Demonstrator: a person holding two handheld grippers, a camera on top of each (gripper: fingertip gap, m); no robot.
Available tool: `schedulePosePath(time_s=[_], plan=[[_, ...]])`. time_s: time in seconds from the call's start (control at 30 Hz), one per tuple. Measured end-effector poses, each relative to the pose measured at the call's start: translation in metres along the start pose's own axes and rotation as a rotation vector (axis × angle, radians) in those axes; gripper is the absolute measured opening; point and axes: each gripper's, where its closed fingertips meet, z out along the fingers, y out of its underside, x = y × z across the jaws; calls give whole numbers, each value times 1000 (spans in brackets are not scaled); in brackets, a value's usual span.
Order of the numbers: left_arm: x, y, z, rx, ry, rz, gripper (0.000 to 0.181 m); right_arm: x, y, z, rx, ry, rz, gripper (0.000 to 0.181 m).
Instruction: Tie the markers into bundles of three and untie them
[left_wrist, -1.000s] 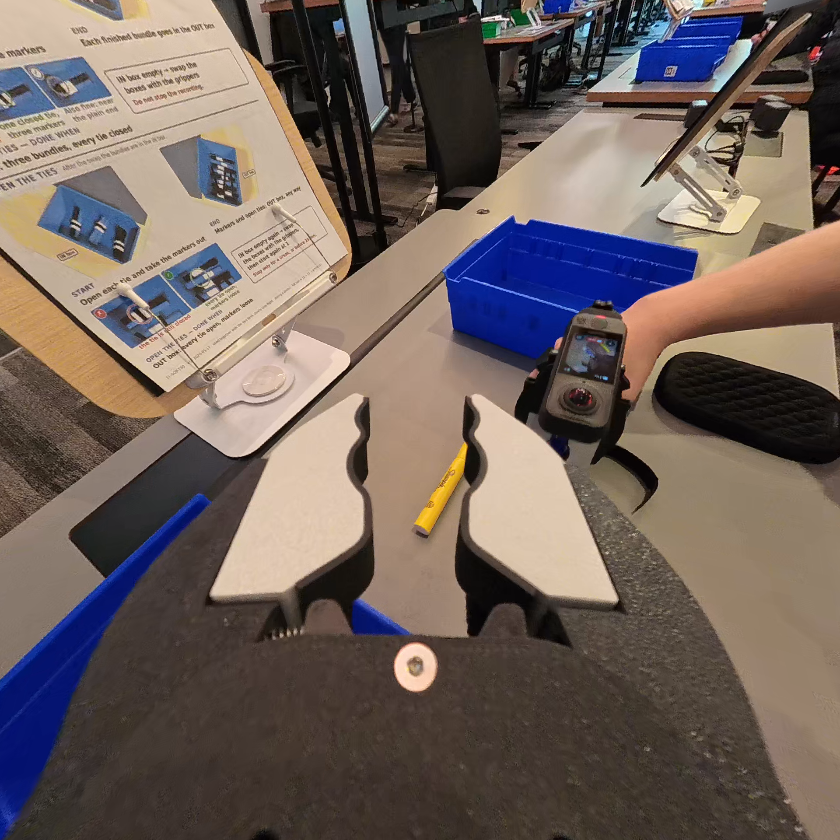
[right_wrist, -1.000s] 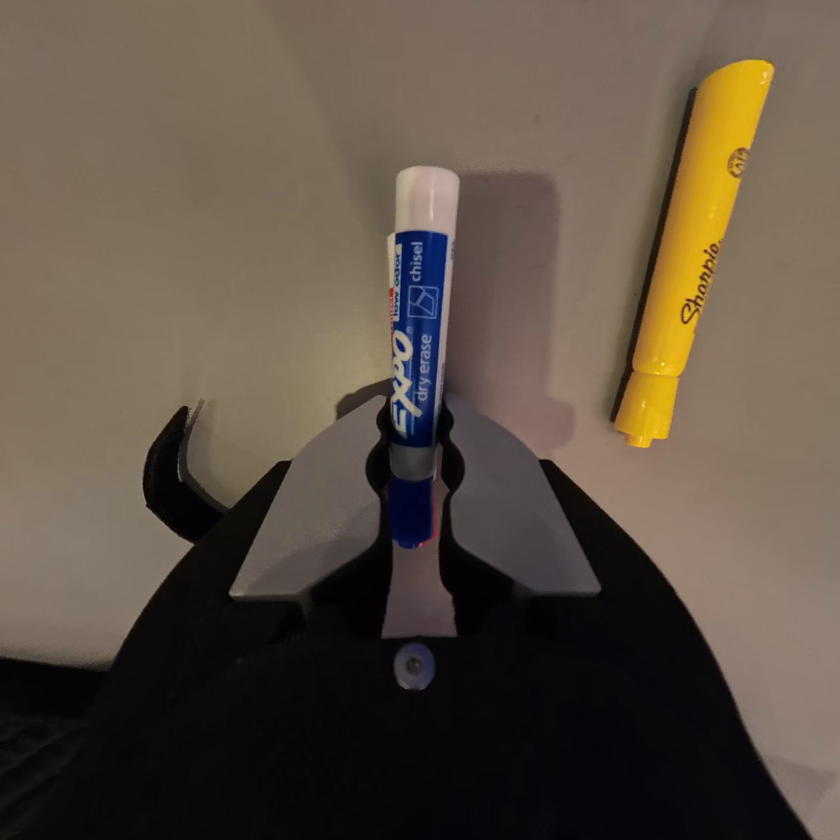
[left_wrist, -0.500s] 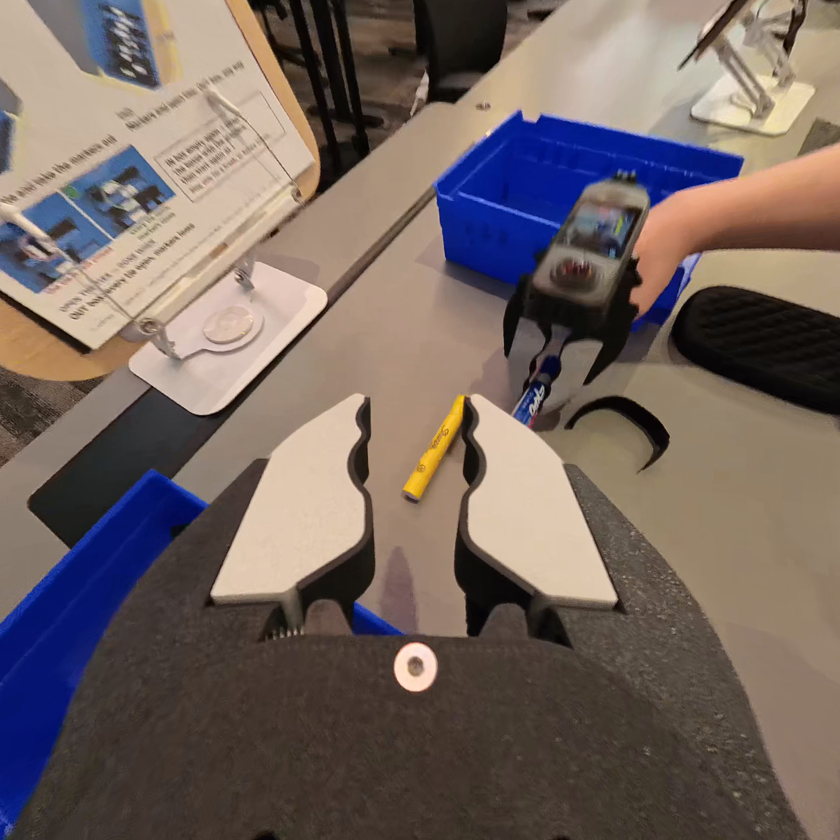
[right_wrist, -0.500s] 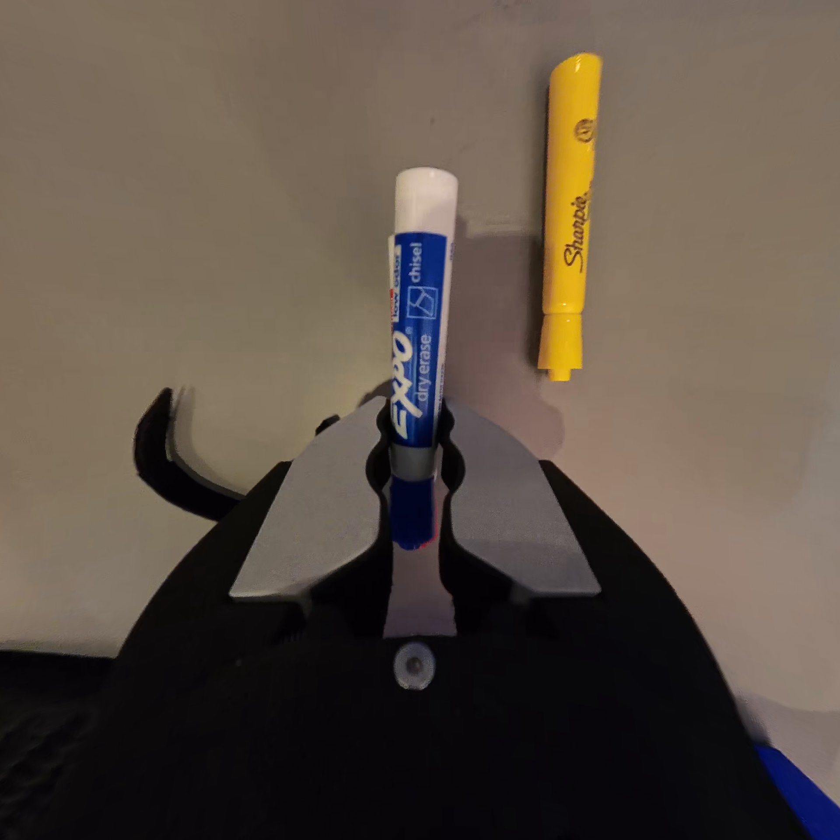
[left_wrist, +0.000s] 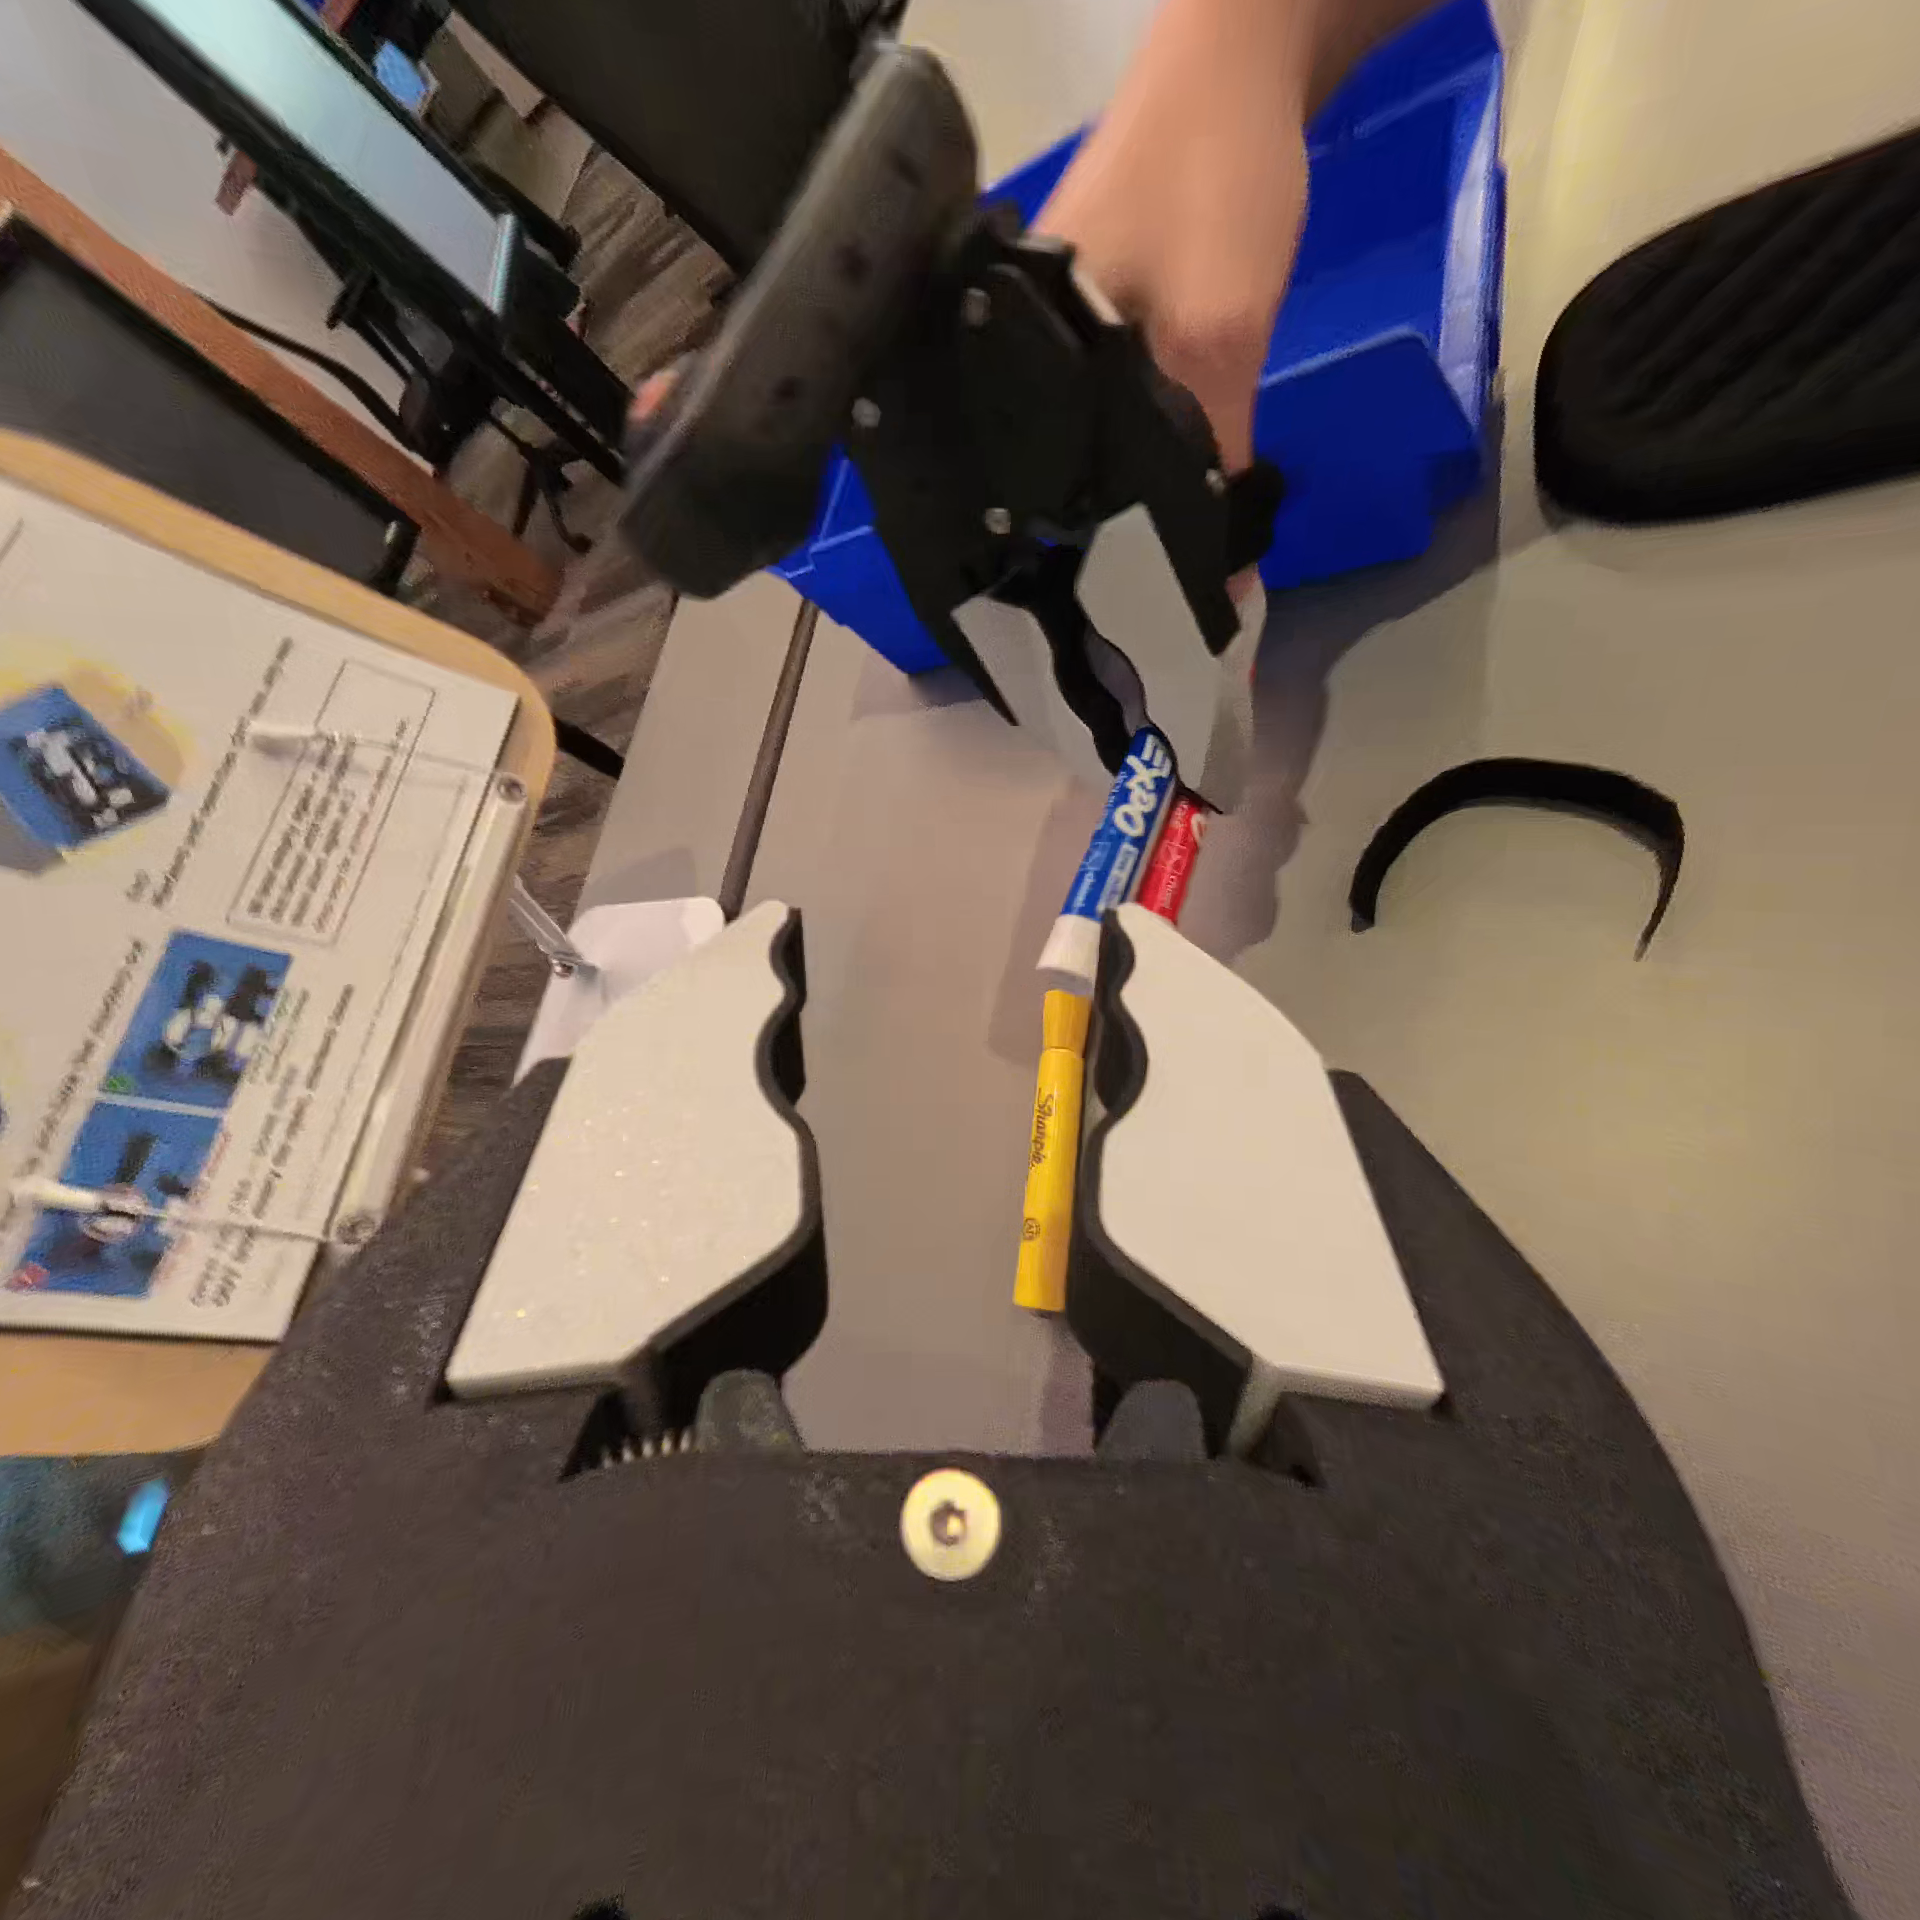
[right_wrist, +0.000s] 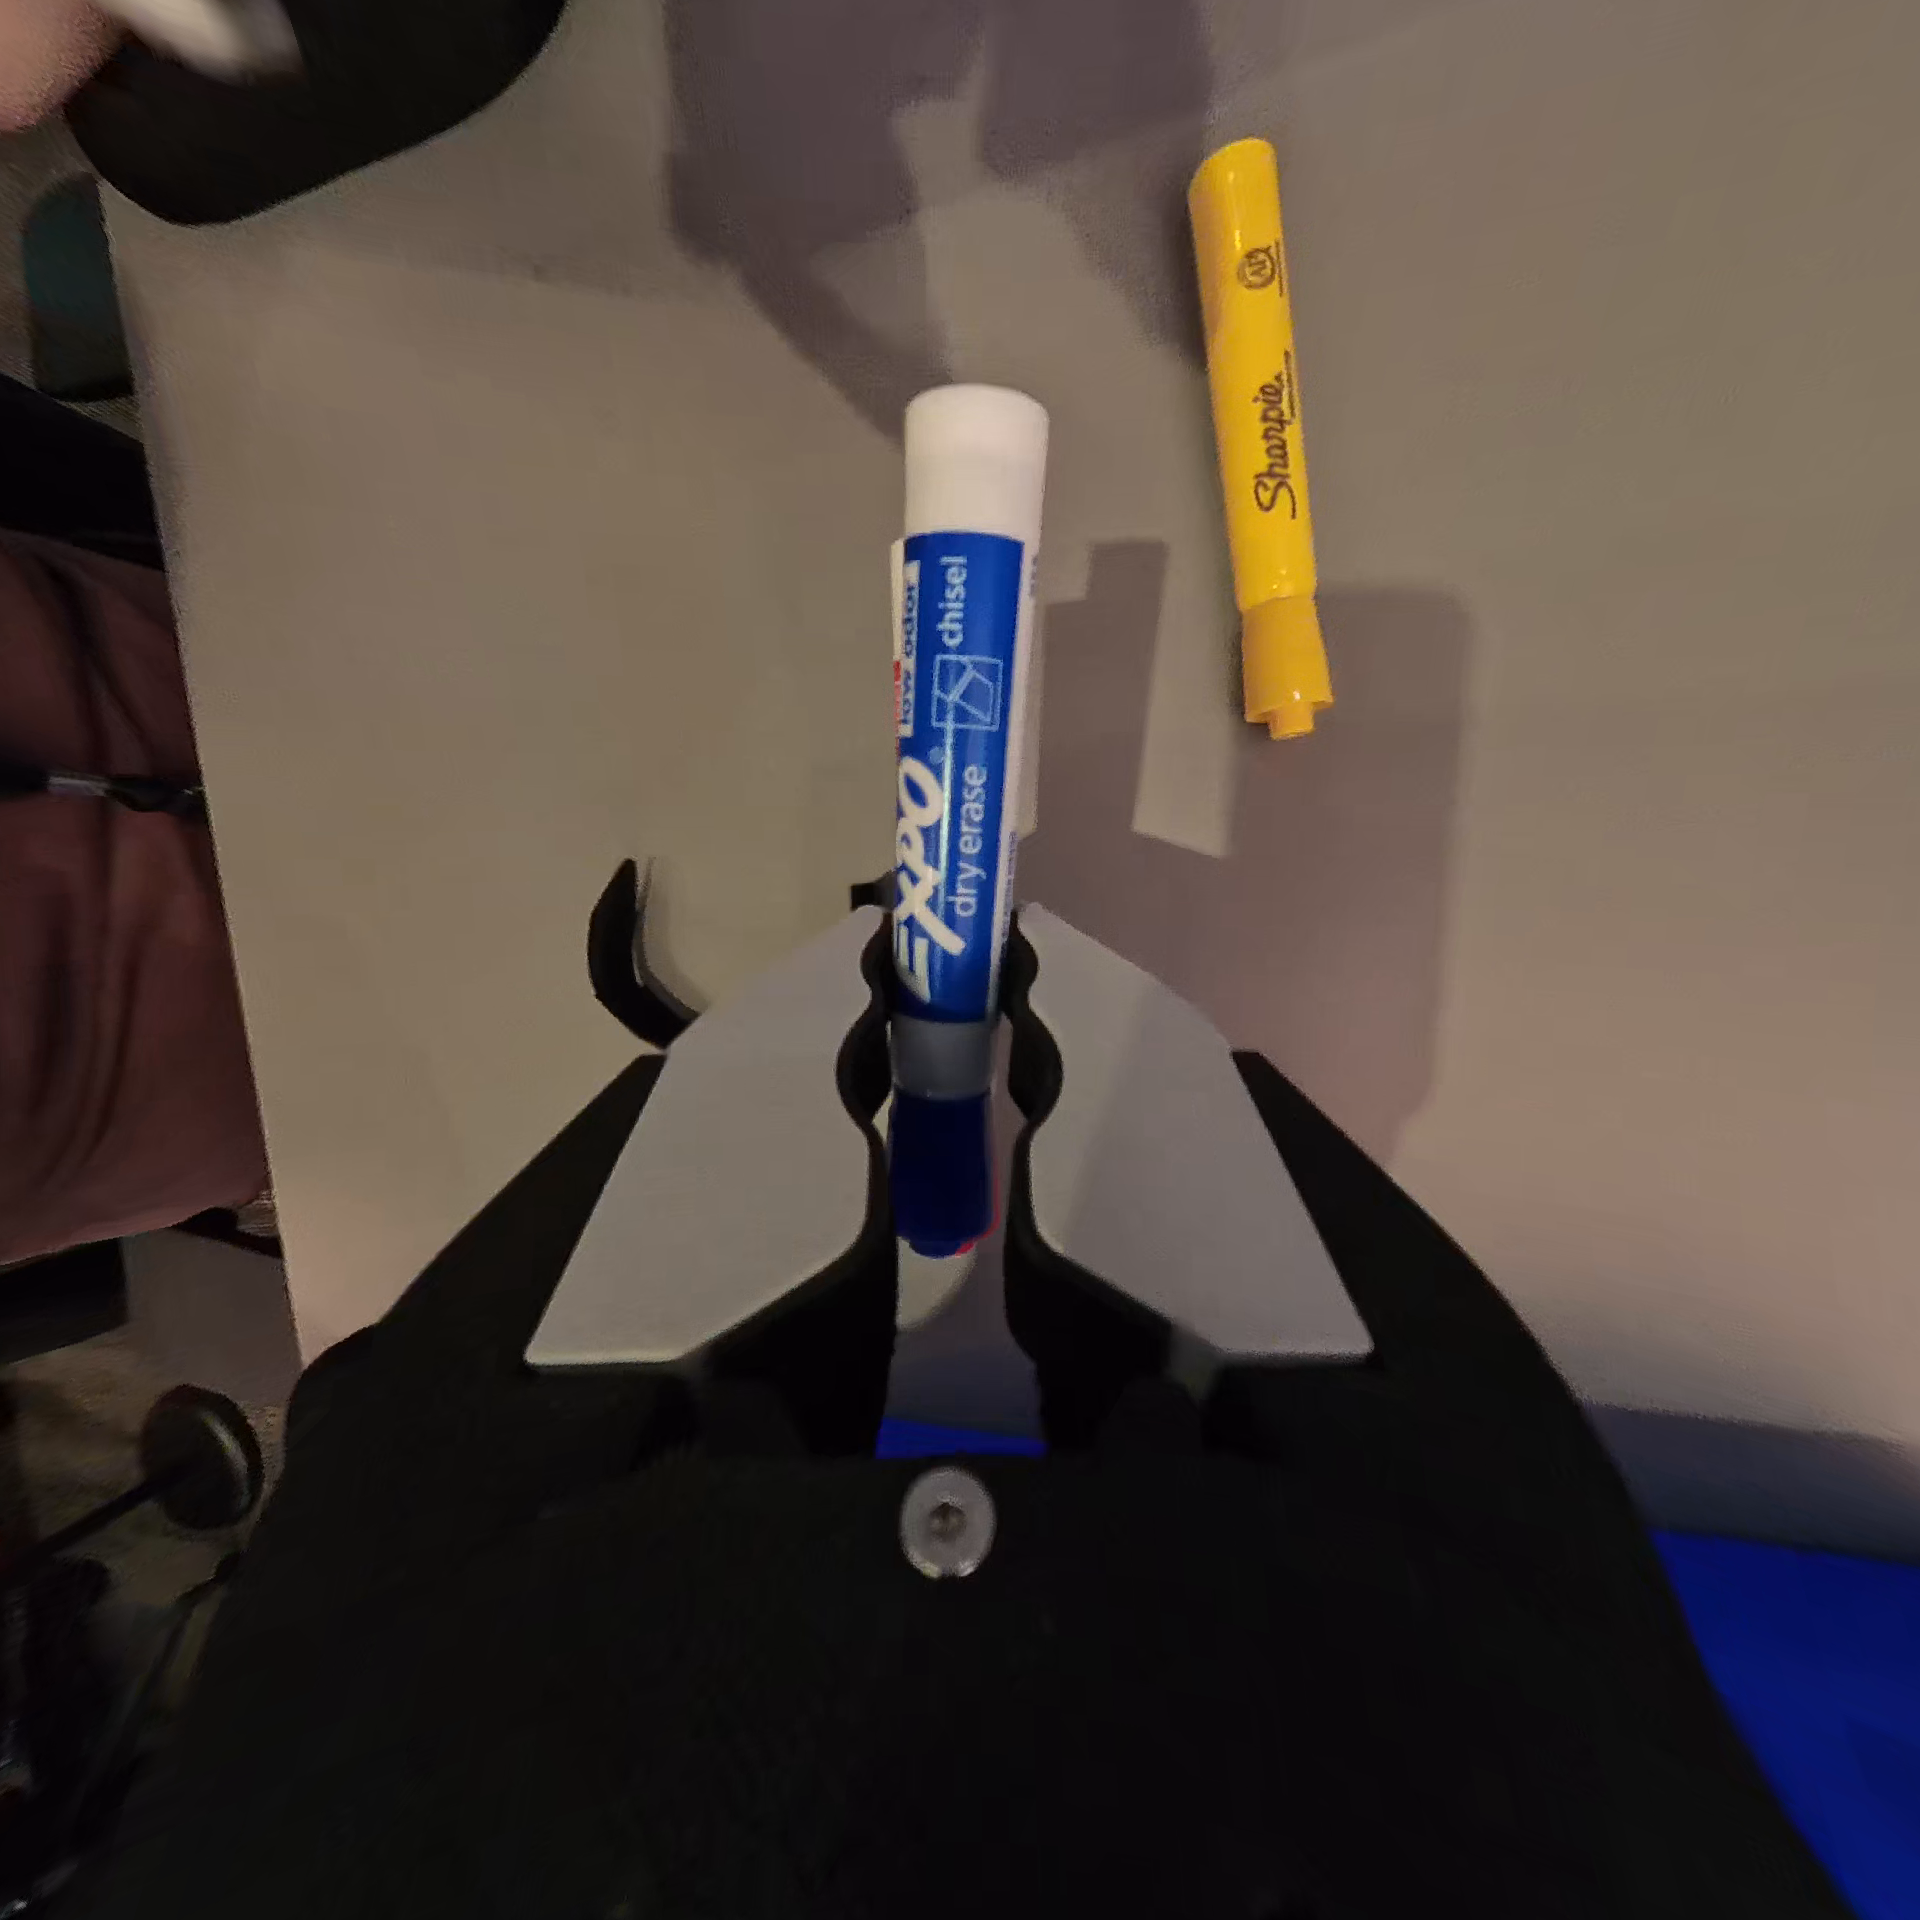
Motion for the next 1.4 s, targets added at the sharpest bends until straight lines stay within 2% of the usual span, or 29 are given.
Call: schedulePosePath(time_s=[0.1, 0.2, 0.33, 0.47, 0.97, 1.23, 1.4], plan=[[12, 5, 15, -84, 3, 53, 55, -3, -7, -8, 12, -7, 20, 19], [19, 18, 22, -141, 70, -34, 60, -3, -13, -18, 47, 11, 34, 19], [18, 23, 27, -143, 86, -104, 57, -2, -13, -29, 96, 16, 67, 19], [24, 27, 34, -170, 101, -103, 57, -1, -9, -32, 97, 21, 84, 19], [47, 19, 52, -141, 193, -133, 56, -2, -6, -31, -12, 17, 122, 19], [39, 42, 55, -238, 149, -112, 57, 1, 3, -29, -101, 32, 164, 19], [33, 31, 55, -168, 105, -72, 59, -5, 5, -28, -134, -17, 240, 19]])
